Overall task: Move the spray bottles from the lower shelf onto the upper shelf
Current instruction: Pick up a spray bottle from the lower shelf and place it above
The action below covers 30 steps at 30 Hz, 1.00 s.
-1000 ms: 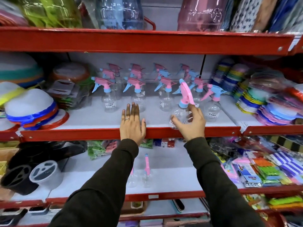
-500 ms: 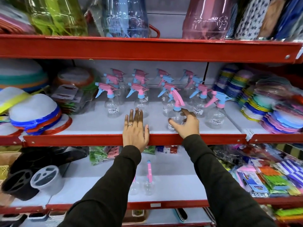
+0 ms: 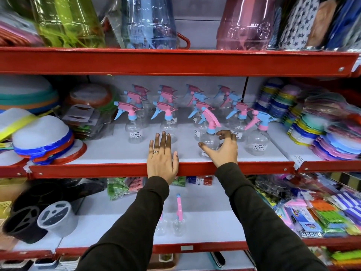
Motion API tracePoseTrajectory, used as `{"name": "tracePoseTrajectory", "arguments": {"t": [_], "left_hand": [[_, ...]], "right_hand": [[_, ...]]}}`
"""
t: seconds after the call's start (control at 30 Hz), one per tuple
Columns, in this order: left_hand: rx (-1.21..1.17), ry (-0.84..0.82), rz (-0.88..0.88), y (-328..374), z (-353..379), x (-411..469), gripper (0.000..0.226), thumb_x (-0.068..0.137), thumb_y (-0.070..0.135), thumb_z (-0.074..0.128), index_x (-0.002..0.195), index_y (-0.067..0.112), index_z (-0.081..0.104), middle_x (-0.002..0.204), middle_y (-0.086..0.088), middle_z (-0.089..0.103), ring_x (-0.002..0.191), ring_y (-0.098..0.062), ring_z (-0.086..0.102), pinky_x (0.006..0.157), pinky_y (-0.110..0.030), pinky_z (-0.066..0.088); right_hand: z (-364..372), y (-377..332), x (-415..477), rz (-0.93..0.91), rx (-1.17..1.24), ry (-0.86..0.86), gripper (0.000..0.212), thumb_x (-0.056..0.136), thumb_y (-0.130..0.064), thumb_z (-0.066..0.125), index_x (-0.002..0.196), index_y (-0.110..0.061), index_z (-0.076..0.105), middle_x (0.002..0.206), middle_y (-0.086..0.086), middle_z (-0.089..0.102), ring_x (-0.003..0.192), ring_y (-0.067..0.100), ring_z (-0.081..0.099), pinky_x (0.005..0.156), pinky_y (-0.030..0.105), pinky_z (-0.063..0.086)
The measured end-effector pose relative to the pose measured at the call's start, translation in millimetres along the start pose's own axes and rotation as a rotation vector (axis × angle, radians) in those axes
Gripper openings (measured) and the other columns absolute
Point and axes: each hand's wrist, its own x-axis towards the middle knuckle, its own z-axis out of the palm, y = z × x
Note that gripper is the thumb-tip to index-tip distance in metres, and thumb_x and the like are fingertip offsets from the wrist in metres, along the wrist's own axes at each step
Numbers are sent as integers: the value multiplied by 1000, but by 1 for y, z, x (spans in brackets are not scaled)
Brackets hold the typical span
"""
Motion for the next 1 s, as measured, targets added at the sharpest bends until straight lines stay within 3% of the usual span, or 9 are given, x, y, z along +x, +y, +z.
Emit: {"name": "tracePoseTrajectory", "arguments": {"t": [0.13, 0.27, 0.47, 0.63, 0.77, 1.0], "left_hand": [[-3, 14, 6, -2, -4, 8, 67, 98, 38, 22, 155, 3, 22, 164, -16, 20, 154, -31, 13, 124, -44, 3], [-1, 7, 3, -2, -2, 6, 67, 98, 38, 22, 155, 3, 21, 165, -15, 18, 154, -30, 11, 124, -44, 2], [-3, 5, 6, -1, -1, 3, 67, 98, 38, 22, 156, 3, 20, 165, -15, 16, 154, -31, 9, 124, -45, 5], [0, 9, 3, -1, -1, 3, 67, 98, 37, 21, 155, 3, 20, 165, -16, 16, 154, -31, 9, 124, -45, 5], [2, 2, 3, -1, -1, 3, 67, 98, 38, 20, 156, 3, 19, 165, -15, 15, 154, -31, 8, 124, -45, 3], [1, -8, -7, 0, -3, 3, 68, 98, 39, 21, 155, 3, 20, 165, -15, 14, 154, -30, 7, 124, -45, 4]], "right_hand": [[1, -1, 8, -10, 64, -22, 63, 68, -40, 80, 123, -17, 58, 120, 7, 60, 104, 24, 61, 93, 42, 54], [3, -1, 7, -29, 43, -72, 75, 70, -39, 79, 135, -18, 49, 133, 9, 53, 121, 26, 53, 103, 39, 48], [7, 1, 3, 3, 14, -15, 73, 63, -51, 83, 121, -25, 47, 126, 9, 44, 114, 29, 52, 99, 39, 49], [8, 1, 5, -24, -4, -14, 64, 70, -40, 81, 122, -23, 50, 123, 9, 47, 109, 29, 55, 94, 39, 52], [8, 0, 5, -18, 26, -38, 61, 73, -32, 78, 127, -23, 53, 122, 9, 51, 106, 27, 58, 89, 25, 45], [8, -5, 3, 12, 49, -55, 63, 73, -29, 76, 131, -24, 52, 127, 8, 50, 112, 26, 56, 93, 25, 44]]}}
